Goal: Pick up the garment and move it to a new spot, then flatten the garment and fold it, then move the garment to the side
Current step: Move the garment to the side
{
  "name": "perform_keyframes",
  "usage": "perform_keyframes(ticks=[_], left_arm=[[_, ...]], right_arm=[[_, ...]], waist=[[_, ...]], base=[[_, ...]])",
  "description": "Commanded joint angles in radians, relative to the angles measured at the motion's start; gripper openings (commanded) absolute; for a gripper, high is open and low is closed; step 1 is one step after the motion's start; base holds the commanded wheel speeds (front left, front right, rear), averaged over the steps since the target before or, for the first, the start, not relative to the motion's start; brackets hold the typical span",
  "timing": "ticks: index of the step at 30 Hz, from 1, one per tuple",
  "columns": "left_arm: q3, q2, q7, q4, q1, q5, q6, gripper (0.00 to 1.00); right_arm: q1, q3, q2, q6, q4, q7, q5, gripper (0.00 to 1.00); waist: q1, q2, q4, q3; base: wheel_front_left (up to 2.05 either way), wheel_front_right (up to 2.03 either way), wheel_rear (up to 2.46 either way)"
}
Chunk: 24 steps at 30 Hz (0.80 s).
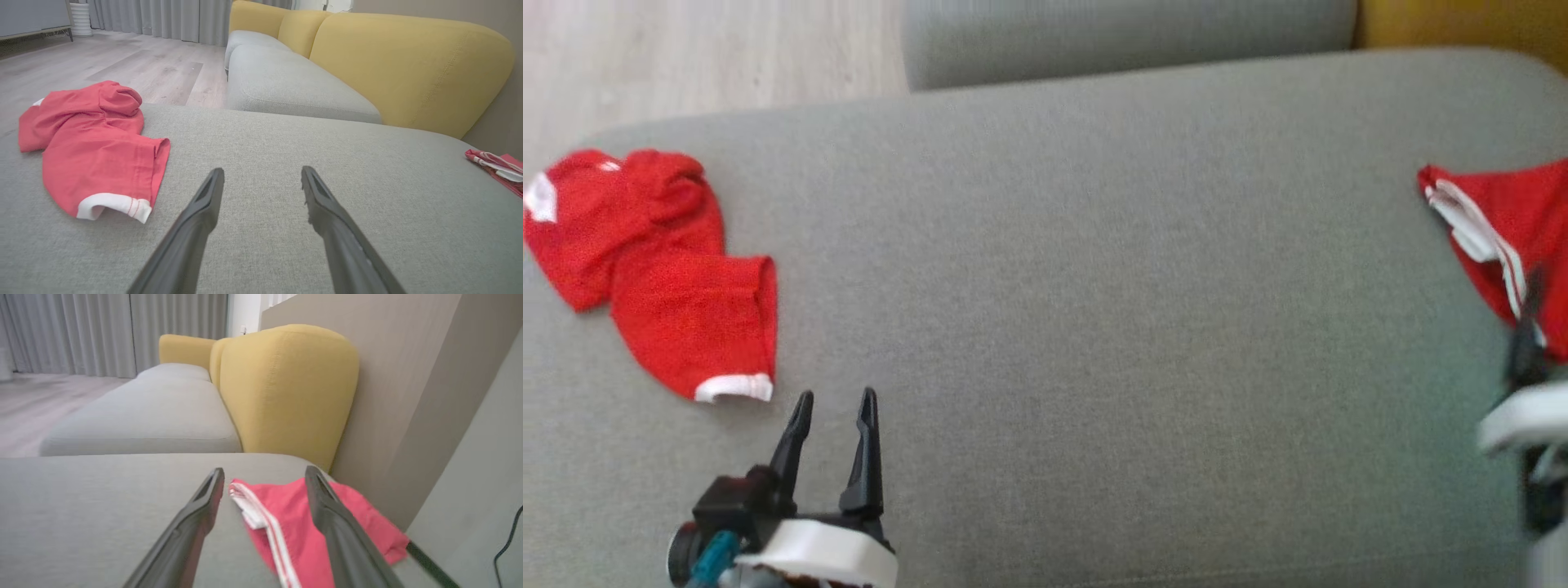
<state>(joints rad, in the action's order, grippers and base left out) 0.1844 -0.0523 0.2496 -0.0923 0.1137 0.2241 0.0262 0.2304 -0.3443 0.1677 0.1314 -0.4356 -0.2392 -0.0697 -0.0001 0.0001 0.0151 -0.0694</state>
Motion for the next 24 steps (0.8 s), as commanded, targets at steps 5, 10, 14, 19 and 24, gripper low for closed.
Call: perform_keyframes(ticks=[5,10,14,19,24], left_arm=[[-0.031,0.002,0.012,0.006,0.002,0.007,-0.002,1.0],[-0.036,0.002,0.012,-0.025,0.019,-0.004,0.007,1.0],[-0.054,0.002,0.012,-0.046,0.021,-0.012,-0.003,1.0],[-0.068,0.002,0.012,-0.056,0.02,-0.018,-0.01,1.0],[-0.071,0.002,0.012,-0.059,0.021,-0.019,-0.015,1.0]], right_arm=[[-0.162,0.1,-0.078,-0.001,0.173,-0.014,0.04,1.0],[-0.3,0.187,-0.111,-0.001,0.206,-0.021,0.062,1.0],[-0.35,0.215,-0.117,-0.001,0.23,-0.022,0.107,1.0],[-0.367,0.248,-0.117,-0.001,0.244,-0.022,0.136,1.0],[-0.366,0.255,-0.117,-0.001,0.247,-0.022,0.135,1.0]], waist=[[0.0001,-0.0001,-0.045,0.067],[0.0001,-0.0001,-0.065,0.087],[0.0001,-0.0001,-0.071,0.094],[0.0001,-0.0001,-0.066,0.097],[0.0001,-0.0001,-0.066,0.098]], base=[[0.0,0.0,0.0],[0.0,0.0,0.0],[0.0,0.0,0.0],[0.0,0.0,0.0],[0.0,0.0,0.0]])
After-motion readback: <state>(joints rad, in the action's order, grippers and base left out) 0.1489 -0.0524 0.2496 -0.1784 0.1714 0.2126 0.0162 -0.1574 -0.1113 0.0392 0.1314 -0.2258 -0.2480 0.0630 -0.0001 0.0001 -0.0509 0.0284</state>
